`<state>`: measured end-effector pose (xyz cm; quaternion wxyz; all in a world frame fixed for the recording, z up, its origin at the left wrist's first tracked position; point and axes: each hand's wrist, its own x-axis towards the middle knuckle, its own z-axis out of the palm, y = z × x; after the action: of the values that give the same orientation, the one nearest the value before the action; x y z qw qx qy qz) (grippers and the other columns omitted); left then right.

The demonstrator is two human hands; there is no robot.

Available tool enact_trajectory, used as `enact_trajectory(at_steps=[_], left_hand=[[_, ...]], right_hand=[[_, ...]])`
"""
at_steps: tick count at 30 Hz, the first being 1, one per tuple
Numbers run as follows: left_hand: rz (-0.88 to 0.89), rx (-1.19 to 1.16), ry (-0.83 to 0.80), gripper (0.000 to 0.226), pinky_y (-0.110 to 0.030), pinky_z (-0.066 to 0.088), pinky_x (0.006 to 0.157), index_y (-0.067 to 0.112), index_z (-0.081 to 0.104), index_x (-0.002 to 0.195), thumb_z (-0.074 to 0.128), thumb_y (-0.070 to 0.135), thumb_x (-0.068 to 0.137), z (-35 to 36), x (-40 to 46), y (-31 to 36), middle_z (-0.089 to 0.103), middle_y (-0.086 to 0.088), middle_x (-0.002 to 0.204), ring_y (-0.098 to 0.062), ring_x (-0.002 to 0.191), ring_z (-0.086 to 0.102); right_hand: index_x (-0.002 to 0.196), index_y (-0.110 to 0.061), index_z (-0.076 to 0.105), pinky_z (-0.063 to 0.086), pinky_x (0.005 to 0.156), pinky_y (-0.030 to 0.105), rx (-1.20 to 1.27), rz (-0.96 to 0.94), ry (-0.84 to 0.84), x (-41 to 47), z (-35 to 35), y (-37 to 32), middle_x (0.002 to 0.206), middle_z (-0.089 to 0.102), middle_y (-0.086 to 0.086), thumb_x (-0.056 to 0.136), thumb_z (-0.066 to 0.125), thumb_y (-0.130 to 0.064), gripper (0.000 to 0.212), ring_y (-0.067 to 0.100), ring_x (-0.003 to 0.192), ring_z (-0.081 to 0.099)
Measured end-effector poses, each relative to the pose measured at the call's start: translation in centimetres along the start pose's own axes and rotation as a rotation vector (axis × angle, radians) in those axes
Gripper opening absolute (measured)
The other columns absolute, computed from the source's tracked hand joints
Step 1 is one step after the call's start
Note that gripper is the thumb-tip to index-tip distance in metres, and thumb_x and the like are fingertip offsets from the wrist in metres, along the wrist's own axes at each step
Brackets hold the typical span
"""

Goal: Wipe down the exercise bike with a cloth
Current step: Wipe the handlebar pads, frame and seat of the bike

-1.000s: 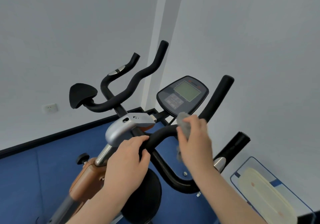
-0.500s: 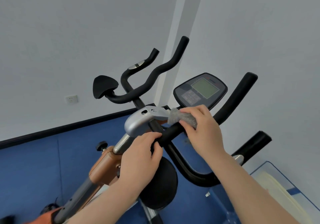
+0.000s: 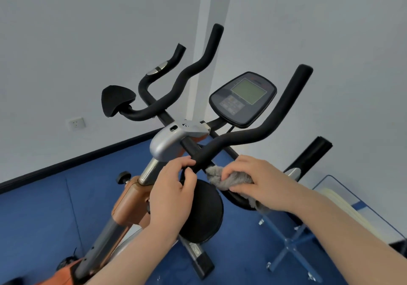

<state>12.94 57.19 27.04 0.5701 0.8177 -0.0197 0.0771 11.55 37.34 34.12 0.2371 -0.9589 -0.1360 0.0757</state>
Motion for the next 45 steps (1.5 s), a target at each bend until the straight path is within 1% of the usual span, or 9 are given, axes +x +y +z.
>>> enact_trajectory(at_steps=[8, 14, 18, 22, 26, 29, 35, 40, 45], left_hand=[[0.000, -0.002, 0.011, 0.020, -0.024, 0.039, 0.056, 0.051, 0.059, 0.094, 0.044, 0.038, 0.087, 0.0, 0.1, -0.6, 0.057, 0.036, 0.115, -0.001, 0.055, 0.051], [0.085, 0.031, 0.048, 0.021, -0.025, 0.042, 0.058, 0.046, 0.060, 0.089, 0.041, 0.038, 0.085, 0.2, 0.5, -0.7, 0.056, 0.037, 0.113, -0.001, 0.075, 0.060], [0.107, 0.018, 0.066, 0.023, -0.026, 0.046, 0.067, 0.048, 0.058, 0.093, 0.048, 0.027, 0.090, 0.2, 0.2, -0.5, 0.055, 0.038, 0.114, 0.004, 0.088, 0.059], [0.334, 0.124, 0.057, 0.022, -0.022, 0.042, 0.083, 0.043, 0.057, 0.099, 0.046, 0.026, 0.091, 0.0, -0.2, 1.3, 0.058, 0.036, 0.112, 0.007, 0.103, 0.053], [0.468, 0.242, -0.053, 0.023, -0.030, 0.041, 0.091, 0.035, 0.063, 0.102, 0.050, 0.022, 0.090, 1.4, 0.6, 3.5, 0.063, 0.025, 0.108, 0.003, 0.100, 0.054], [0.539, 0.408, -0.049, 0.025, -0.025, 0.035, 0.085, 0.031, 0.067, 0.098, 0.061, 0.010, 0.086, 2.3, 0.6, 3.5, 0.067, 0.019, 0.103, -0.003, 0.094, 0.060], [0.711, 0.469, -0.015, 0.025, -0.023, 0.029, 0.074, 0.031, 0.065, 0.086, 0.042, 0.021, 0.086, 2.3, 0.6, 2.4, 0.066, 0.019, 0.089, -0.005, 0.079, 0.058], [0.722, 0.452, -0.050, 0.026, -0.023, 0.032, 0.074, 0.032, 0.065, 0.083, 0.042, 0.021, 0.086, 2.2, 0.6, 2.5, 0.065, 0.020, 0.085, -0.003, 0.075, 0.055], [0.735, 0.442, -0.037, 0.026, -0.021, 0.030, 0.072, 0.033, 0.064, 0.080, 0.042, 0.021, 0.086, 2.2, 0.5, 2.5, 0.063, 0.020, 0.081, -0.002, 0.073, 0.053]], right_hand=[[0.104, -0.030, 0.046, 0.045, 0.089, 0.041, 0.097, 0.011, 0.060, 2.5, 1.4, -1.3, 0.105, 0.042, -0.005, 0.097, 0.054, -0.014, 0.019, 0.019, 0.092, 0.051], [0.102, -0.042, 0.047, 0.048, 0.071, 0.037, -0.128, 0.007, 0.019, -0.6, 1.0, -0.8, 0.101, 0.039, -0.013, 0.096, 0.054, -0.019, 0.024, 0.009, 0.077, 0.046], [0.107, -0.032, 0.060, 0.045, 0.074, 0.034, -0.117, 0.077, 0.314, -1.4, 3.4, -3.0, 0.102, 0.041, -0.008, 0.092, 0.057, -0.009, 0.027, 0.013, 0.089, 0.043], [0.097, -0.027, 0.068, 0.045, 0.069, 0.033, -0.181, 0.141, 0.535, -4.3, 6.0, -3.6, 0.096, 0.047, -0.006, 0.075, 0.068, 0.006, 0.040, 0.018, 0.084, 0.047], [0.104, -0.023, 0.071, 0.045, 0.067, 0.030, -0.145, 0.304, 0.911, -5.8, 4.2, -0.6, 0.097, 0.047, -0.004, 0.079, 0.070, 0.002, 0.035, 0.016, 0.087, 0.047], [0.113, -0.026, 0.067, 0.048, 0.071, 0.029, 0.039, 0.447, 1.119, -6.2, 4.4, 0.3, 0.102, 0.044, -0.006, 0.087, 0.068, -0.009, 0.031, 0.013, 0.090, 0.050], [0.113, -0.024, 0.068, 0.048, 0.056, 0.023, -0.082, 0.267, 0.914, -6.8, 8.6, -1.9, 0.095, 0.044, -0.011, 0.081, 0.074, -0.015, 0.034, 0.008, 0.079, 0.050], [0.115, -0.027, 0.068, 0.044, 0.062, 0.019, 0.019, 0.412, 1.093, -7.1, 7.1, -0.9, 0.096, 0.042, -0.011, 0.087, 0.070, -0.019, 0.029, 0.007, 0.079, 0.049], [0.114, -0.035, 0.064, 0.046, 0.054, 0.024, -0.146, 0.280, 0.848, -7.3, 6.3, -0.7, 0.095, 0.046, -0.010, 0.086, 0.070, -0.027, 0.030, 0.009, 0.071, 0.052]])
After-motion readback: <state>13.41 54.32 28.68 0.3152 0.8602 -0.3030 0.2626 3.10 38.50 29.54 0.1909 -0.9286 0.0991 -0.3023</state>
